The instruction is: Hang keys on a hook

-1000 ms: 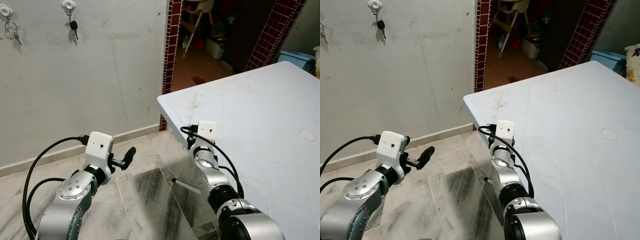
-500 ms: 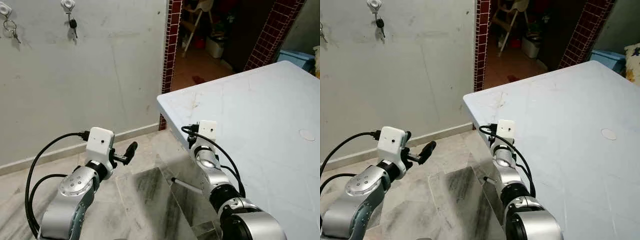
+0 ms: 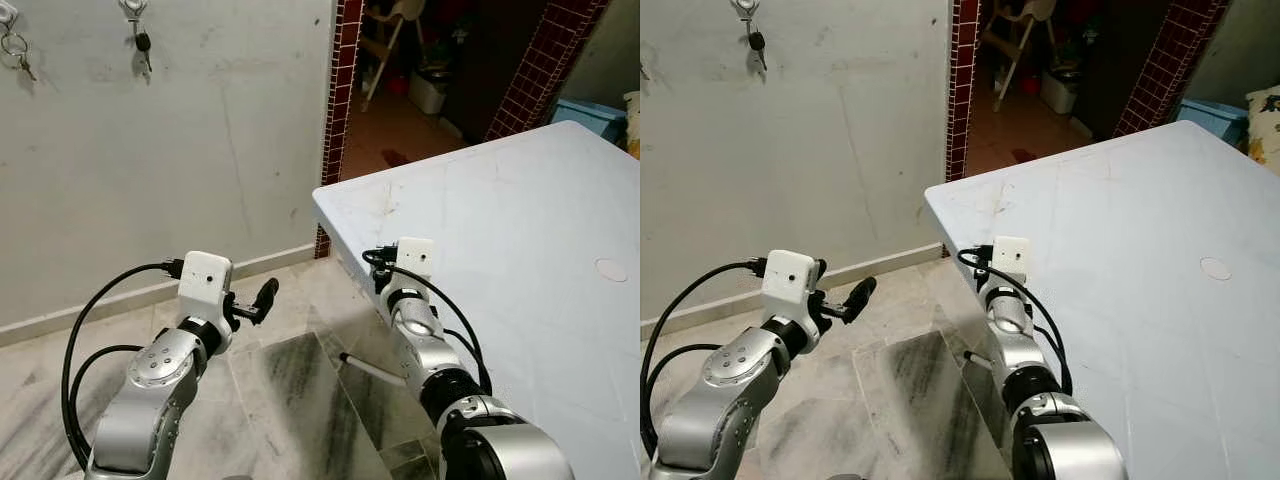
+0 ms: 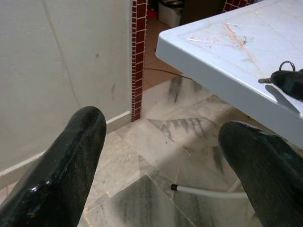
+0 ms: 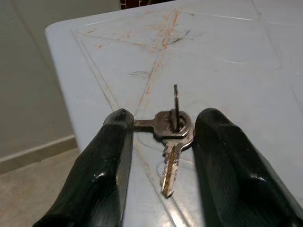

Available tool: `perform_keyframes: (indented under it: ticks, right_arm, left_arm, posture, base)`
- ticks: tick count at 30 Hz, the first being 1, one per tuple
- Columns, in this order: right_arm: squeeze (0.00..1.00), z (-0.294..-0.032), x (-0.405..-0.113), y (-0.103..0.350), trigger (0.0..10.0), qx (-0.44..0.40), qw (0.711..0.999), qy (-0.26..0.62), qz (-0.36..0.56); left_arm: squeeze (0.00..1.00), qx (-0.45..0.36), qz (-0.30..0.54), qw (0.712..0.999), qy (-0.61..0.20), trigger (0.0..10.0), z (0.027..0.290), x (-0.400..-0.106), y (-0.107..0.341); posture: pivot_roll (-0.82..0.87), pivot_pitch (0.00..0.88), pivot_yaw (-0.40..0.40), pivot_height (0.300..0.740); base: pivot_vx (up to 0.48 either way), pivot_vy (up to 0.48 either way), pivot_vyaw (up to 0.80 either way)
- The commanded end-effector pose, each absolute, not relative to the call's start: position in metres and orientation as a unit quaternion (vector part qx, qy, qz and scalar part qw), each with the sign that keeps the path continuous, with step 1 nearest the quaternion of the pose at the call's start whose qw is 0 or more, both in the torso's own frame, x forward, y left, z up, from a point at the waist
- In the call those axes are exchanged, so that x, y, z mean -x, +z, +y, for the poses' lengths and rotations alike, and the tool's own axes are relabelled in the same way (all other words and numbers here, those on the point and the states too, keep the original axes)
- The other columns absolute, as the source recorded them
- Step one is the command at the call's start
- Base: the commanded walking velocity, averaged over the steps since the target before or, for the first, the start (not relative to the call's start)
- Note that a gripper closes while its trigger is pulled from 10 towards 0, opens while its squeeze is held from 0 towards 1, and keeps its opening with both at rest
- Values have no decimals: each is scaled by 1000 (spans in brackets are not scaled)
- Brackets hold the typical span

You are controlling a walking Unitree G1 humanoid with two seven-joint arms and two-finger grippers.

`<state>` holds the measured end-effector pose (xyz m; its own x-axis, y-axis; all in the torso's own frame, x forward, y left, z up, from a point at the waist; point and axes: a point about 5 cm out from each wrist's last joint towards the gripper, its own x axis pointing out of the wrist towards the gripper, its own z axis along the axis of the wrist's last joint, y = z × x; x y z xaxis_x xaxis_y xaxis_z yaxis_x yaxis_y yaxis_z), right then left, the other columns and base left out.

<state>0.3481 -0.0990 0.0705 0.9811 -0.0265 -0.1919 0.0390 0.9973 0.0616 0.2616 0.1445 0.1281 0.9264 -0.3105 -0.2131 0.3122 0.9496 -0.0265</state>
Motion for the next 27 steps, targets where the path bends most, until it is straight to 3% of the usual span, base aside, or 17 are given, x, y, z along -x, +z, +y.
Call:
perform_keyframes:
  ticks: [1, 2, 3, 27]
  right_arm:
    - [0, -96, -350, 74, 8196, -38, 995, -16, 91]
    - [0, -95, -350, 74, 3686, -38, 995, -15, 91]
    - [0, -95, -350, 73, 0, -38, 995, -15, 92]
    - [0, -101, -351, 71, 0, -24, 993, -49, 104]
  left_arm:
    - [0, -3, 104, 982, -156, 10000, 144, -262, 129]
    - [0, -3, 104, 982, -156, 10000, 145, -262, 129]
    - [0, -3, 103, 982, -155, 10000, 145, -262, 129]
    - [0, -12, 112, 982, -152, 10000, 151, -252, 130]
  posture:
    - [280, 42, -73, 740]
    - [291, 43, -74, 740]
    - [294, 44, -74, 740]
    - [330, 75, -68, 740]
  base:
    - [0, 0, 0]
    - [0, 0, 0]
    - [0, 0, 0]
    - [0, 0, 0]
